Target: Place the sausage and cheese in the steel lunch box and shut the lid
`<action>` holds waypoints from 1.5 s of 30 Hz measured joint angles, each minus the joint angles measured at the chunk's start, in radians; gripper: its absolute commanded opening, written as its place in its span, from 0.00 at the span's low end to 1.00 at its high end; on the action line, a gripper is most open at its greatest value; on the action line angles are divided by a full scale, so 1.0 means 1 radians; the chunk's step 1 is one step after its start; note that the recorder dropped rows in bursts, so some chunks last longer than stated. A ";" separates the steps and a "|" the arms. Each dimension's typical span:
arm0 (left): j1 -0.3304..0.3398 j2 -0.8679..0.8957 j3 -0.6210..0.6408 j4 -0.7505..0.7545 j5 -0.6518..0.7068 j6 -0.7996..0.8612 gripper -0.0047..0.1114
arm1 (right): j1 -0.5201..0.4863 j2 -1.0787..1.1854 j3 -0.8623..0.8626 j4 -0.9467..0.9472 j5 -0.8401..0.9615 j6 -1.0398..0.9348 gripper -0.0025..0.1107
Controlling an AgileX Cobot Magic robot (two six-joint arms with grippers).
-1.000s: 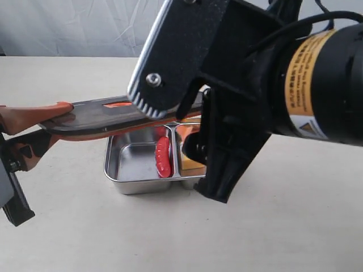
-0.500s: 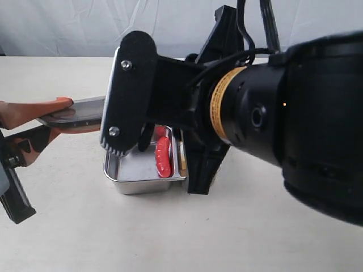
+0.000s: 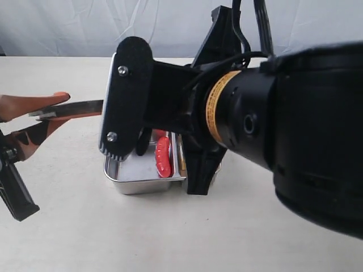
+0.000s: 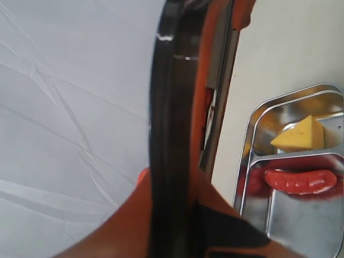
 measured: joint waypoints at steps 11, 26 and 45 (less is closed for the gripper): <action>0.000 -0.009 0.000 -0.227 -0.124 0.000 0.50 | 0.000 0.095 0.000 -0.135 0.077 0.158 0.01; 0.000 -0.135 0.030 -0.538 -0.282 0.000 0.50 | 0.061 0.328 -0.001 -0.323 0.321 0.257 0.01; 0.000 -0.136 0.034 -0.545 -0.300 -0.048 0.50 | 0.075 0.517 -0.001 -0.375 0.319 0.396 0.01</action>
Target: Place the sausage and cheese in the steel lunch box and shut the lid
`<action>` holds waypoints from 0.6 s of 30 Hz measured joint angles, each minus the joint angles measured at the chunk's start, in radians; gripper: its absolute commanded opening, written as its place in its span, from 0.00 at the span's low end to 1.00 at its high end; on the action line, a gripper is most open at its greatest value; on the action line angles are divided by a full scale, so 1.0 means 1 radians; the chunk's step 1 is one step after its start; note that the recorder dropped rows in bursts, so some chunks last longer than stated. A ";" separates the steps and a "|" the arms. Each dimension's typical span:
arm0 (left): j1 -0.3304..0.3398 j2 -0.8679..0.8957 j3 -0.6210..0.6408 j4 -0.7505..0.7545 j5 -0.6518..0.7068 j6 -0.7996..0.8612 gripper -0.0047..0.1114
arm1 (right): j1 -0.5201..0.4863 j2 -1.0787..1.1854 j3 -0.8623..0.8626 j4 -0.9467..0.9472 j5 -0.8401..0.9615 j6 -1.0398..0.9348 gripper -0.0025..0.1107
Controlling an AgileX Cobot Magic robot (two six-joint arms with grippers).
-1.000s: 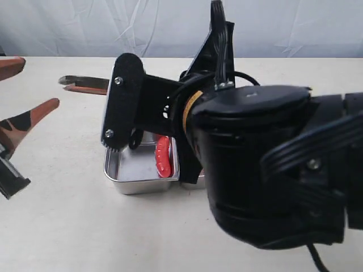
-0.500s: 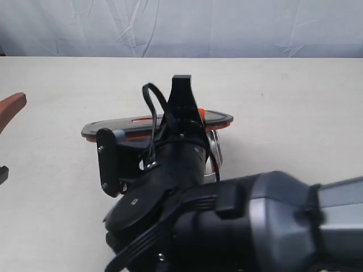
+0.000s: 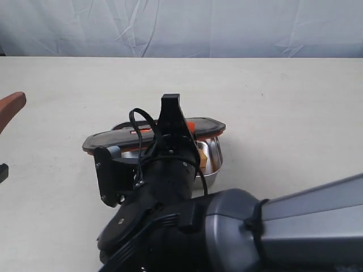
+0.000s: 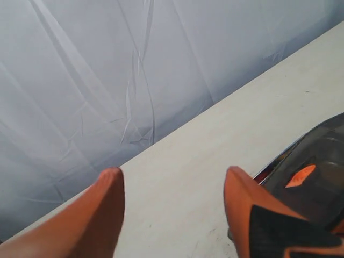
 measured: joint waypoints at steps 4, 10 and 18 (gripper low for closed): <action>0.000 0.000 0.000 -0.002 0.008 -0.002 0.50 | -0.006 -0.020 0.000 -0.039 -0.002 0.000 0.01; 0.000 0.000 0.000 -0.007 0.010 -0.017 0.50 | -0.102 -0.023 -0.003 0.036 0.002 -0.030 0.01; 0.000 0.000 0.000 -0.007 0.010 -0.024 0.50 | -0.119 -0.023 -0.005 0.012 0.007 -0.019 0.01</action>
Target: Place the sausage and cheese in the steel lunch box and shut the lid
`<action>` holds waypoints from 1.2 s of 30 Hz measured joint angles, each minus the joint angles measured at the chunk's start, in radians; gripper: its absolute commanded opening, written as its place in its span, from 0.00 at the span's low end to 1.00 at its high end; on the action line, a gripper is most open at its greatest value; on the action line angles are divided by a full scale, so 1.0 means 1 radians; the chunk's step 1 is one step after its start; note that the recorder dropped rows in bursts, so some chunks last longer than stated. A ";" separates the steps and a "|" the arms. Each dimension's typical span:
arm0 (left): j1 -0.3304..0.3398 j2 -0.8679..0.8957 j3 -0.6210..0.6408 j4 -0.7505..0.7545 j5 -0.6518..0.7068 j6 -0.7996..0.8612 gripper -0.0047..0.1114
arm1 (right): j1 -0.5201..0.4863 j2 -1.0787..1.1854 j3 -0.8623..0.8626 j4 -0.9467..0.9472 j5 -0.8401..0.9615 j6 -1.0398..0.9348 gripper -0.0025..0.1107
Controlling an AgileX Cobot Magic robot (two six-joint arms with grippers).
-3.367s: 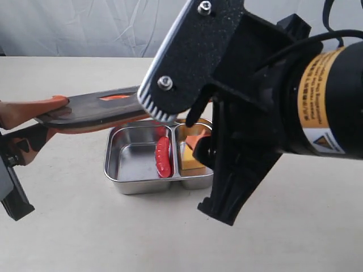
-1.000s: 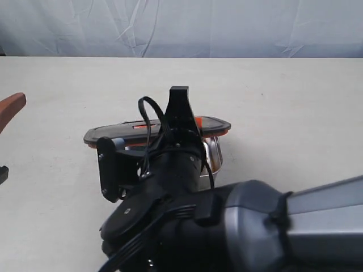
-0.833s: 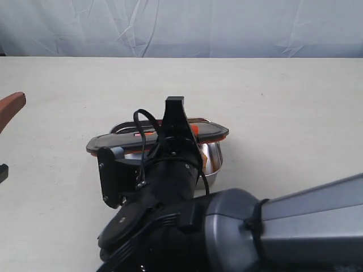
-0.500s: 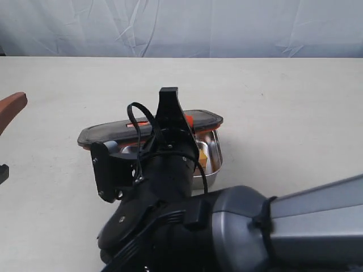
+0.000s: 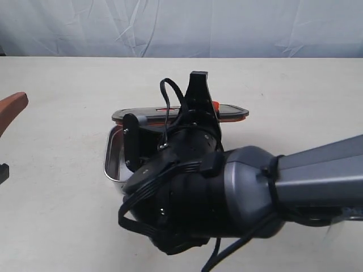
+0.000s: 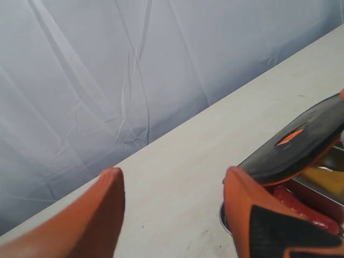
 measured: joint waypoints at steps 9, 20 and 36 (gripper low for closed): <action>0.000 0.000 0.000 0.000 0.037 -0.019 0.48 | 0.006 0.122 -0.089 0.043 0.006 -0.057 0.01; 0.000 0.000 0.000 0.000 0.041 -0.021 0.48 | 0.083 0.128 -0.093 0.138 0.011 -0.059 0.01; 0.000 0.000 0.000 0.000 0.041 -0.021 0.48 | 0.087 0.128 -0.095 0.240 -0.060 -0.019 0.01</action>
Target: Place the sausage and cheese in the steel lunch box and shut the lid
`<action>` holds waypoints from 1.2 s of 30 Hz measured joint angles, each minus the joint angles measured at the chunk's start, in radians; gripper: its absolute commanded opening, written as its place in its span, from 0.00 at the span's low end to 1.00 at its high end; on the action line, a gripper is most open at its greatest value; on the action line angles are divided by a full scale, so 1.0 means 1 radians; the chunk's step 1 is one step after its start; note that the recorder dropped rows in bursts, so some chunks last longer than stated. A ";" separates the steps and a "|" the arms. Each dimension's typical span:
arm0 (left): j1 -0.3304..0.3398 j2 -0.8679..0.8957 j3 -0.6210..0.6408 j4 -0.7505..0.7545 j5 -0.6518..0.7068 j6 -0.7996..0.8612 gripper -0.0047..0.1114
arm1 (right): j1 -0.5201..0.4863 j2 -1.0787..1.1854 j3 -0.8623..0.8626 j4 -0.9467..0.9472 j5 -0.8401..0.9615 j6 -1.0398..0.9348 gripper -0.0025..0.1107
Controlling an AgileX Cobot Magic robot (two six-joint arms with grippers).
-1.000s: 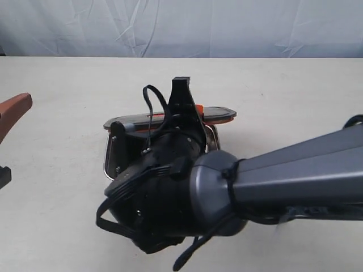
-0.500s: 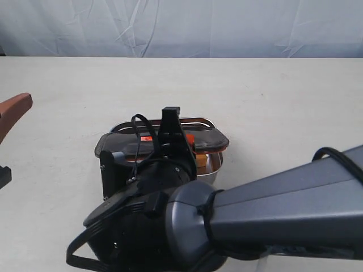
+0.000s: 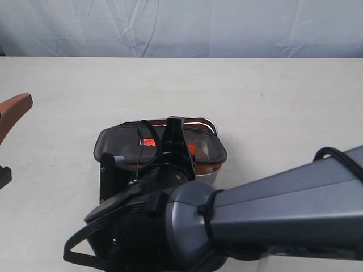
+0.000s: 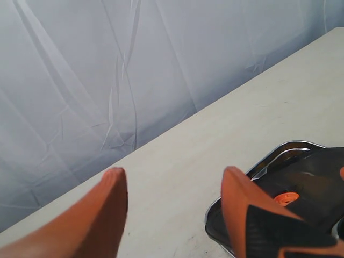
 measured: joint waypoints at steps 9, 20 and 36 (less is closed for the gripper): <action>0.000 0.000 0.000 0.000 0.002 0.000 0.48 | 0.000 0.000 0.000 0.012 -0.002 0.002 0.02; 0.000 0.000 0.000 0.000 0.002 0.000 0.48 | 0.000 0.000 -0.002 0.027 -0.002 0.003 0.02; 0.000 0.000 0.000 0.000 0.002 0.000 0.48 | 0.002 0.004 -0.002 0.083 0.025 0.001 0.55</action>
